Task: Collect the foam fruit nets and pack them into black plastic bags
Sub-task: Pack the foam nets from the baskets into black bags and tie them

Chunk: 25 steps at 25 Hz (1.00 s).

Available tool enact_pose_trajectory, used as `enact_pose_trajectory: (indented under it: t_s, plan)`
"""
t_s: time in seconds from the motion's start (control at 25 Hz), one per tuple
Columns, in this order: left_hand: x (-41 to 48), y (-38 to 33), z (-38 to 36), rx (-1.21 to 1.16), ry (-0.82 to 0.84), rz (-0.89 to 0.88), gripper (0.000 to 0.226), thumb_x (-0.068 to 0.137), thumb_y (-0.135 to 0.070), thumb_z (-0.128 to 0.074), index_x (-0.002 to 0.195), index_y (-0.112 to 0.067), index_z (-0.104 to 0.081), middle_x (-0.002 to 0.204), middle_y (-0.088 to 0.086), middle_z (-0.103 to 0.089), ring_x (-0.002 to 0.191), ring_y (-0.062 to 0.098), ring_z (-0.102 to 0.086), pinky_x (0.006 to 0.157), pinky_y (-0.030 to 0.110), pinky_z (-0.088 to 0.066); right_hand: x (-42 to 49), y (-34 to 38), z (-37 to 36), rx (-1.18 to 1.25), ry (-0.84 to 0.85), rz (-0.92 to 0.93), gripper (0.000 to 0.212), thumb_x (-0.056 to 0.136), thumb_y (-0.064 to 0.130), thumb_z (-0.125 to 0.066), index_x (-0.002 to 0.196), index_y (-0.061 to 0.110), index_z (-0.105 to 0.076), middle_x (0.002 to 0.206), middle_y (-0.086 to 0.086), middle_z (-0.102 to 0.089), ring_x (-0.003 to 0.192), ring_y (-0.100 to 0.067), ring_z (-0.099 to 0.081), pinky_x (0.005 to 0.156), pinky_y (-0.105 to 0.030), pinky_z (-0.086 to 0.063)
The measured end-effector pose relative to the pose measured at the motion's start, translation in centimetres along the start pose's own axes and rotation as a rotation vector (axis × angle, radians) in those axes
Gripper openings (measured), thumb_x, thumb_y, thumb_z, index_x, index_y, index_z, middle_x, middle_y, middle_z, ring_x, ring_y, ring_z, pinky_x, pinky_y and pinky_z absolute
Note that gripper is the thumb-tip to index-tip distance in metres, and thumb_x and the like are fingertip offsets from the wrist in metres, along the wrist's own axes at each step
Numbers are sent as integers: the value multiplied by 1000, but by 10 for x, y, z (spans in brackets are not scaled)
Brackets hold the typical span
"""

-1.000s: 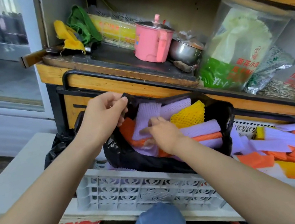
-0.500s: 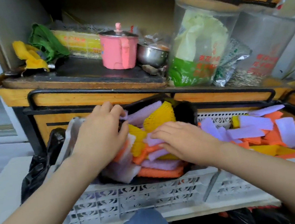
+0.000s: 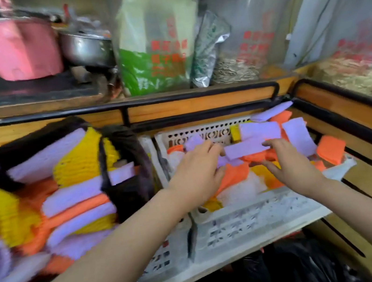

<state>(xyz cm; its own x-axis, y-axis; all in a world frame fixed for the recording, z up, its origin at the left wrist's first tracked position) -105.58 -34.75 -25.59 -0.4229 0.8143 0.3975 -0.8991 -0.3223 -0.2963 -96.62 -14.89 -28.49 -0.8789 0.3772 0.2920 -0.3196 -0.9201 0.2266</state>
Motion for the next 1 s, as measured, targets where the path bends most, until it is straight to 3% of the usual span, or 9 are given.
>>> enact_pose_trajectory:
  t_s: [0.16, 0.36, 0.52, 0.64, 0.76, 0.88, 1.0]
  plan:
    - [44, 35, -94, -51, 281, 184, 42, 94, -28, -52, 131, -9, -43, 131, 13, -45, 123, 29, -44, 99, 36, -35, 30, -53, -35, 20, 100, -77, 51, 90, 15, -61, 135, 4, -39, 135, -17, -43, 126, -33, -40, 97, -34, -31]
    - [80, 59, -167, -98, 474, 271, 73, 87, -44, -61, 143, -10, -30, 143, 14, -37, 130, 28, -38, 106, 38, -34, 83, -85, -75, -19, 215, 33, 69, 81, 13, -71, 140, 5, -34, 144, -16, -38, 135, -29, -32, 108, -26, -20]
    - [93, 65, -204, -117, 571, 331, 91, 76, -57, -67, 143, -11, -26, 145, 12, -34, 131, 29, -34, 107, 42, -33, 109, -104, -100, -124, 379, 29, 90, 76, 24, -77, 147, 14, -22, 155, -9, -22, 143, -29, -16, 116, -33, -13]
    - [98, 67, -207, -144, 497, 369, 70, 83, -49, -63, 135, -11, -35, 133, 13, -43, 120, 30, -44, 98, 40, -39, 118, -112, -108, -181, 382, 17, 85, 80, 26, -73, 147, 16, -22, 154, -8, -25, 143, -27, -19, 115, -33, -17]
    - [101, 73, -193, -250, 352, 446, 44, 93, -40, -53, 124, -10, -45, 120, 10, -55, 105, 26, -53, 84, 33, -43, 121, -114, -109, -255, 326, 20, 58, 91, 26, -57, 142, 16, -34, 145, -8, -42, 132, -26, -40, 105, -34, -33]
    - [100, 77, -175, -369, 224, 542, 40, 94, -36, -54, 123, -9, -47, 115, 9, -58, 101, 25, -55, 76, 27, -43, 119, -103, -95, -292, 239, -1, 41, 96, 24, -47, 136, 16, -43, 131, -13, -55, 118, -31, -52, 90, -37, -42]
    - [96, 76, -151, -442, 67, 599, 28, 94, -32, -55, 108, -11, -42, 96, 2, -53, 83, 17, -51, 58, 23, -37, 117, -88, -65, -128, 48, -75, 36, 95, 26, -48, 129, 12, -50, 119, -16, -62, 108, -35, -57, 82, -40, -43]
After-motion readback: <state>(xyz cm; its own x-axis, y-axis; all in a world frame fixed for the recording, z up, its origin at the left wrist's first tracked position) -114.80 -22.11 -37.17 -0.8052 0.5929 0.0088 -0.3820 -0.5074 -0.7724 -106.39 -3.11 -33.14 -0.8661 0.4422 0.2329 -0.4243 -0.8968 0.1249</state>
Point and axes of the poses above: each hand's wrist, its own x-axis towards the middle knuckle, its own z-axis out of the back of the hand, y = z × x, the point moved 4 cm from there along x, towards the middle knuckle
